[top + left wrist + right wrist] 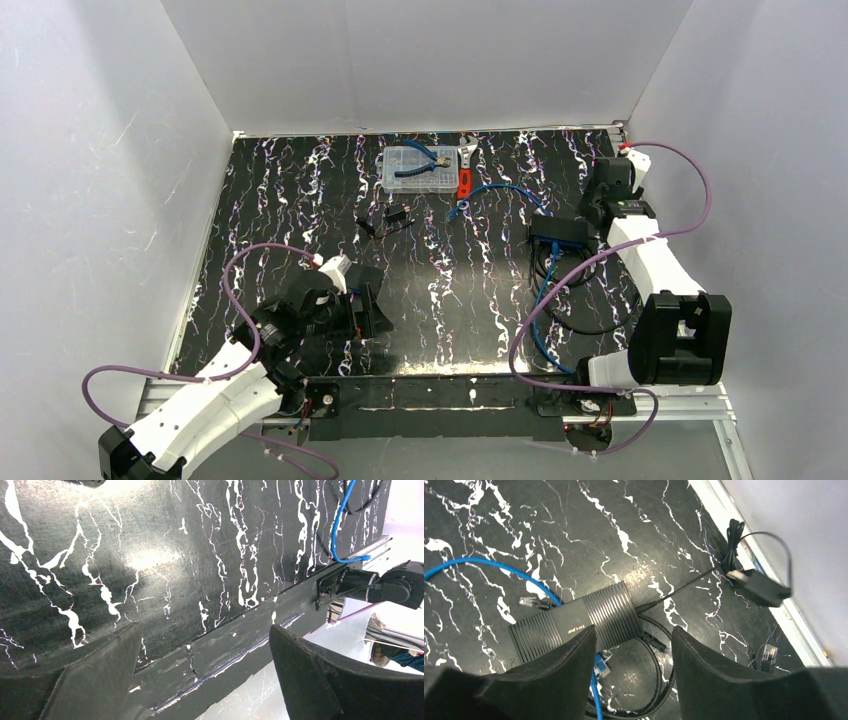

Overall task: Insert the plug into the switch port
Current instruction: Move the switch port to the center of the board.

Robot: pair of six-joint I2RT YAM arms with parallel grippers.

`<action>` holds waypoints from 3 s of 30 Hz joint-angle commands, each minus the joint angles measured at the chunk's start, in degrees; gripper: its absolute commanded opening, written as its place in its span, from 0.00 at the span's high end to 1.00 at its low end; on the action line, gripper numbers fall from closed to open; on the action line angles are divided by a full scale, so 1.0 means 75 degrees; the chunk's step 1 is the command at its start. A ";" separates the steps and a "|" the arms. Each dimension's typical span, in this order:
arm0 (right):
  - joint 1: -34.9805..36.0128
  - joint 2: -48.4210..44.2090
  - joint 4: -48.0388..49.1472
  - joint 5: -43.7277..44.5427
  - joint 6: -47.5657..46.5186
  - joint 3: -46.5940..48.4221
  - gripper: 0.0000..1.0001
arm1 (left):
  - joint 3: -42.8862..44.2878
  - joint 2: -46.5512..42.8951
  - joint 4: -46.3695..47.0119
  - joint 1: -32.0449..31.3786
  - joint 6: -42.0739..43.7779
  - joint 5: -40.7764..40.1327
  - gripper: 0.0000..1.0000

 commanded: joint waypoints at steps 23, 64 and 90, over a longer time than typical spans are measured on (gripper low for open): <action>0.2019 -0.0477 -0.1090 -0.2158 -0.0435 0.0255 0.39 | -0.0137 -0.0283 0.0224 -0.0038 0.0103 0.0518 0.02; 0.1699 -0.1942 -0.3089 -0.0602 0.2527 -0.1525 0.52 | -0.0184 -0.0399 0.0396 -0.0044 0.0102 0.0825 0.02; 0.0743 0.0388 -0.2100 -0.1511 0.1458 -0.1190 0.49 | -0.0226 -0.0247 0.0525 -0.0039 0.0103 0.1010 0.02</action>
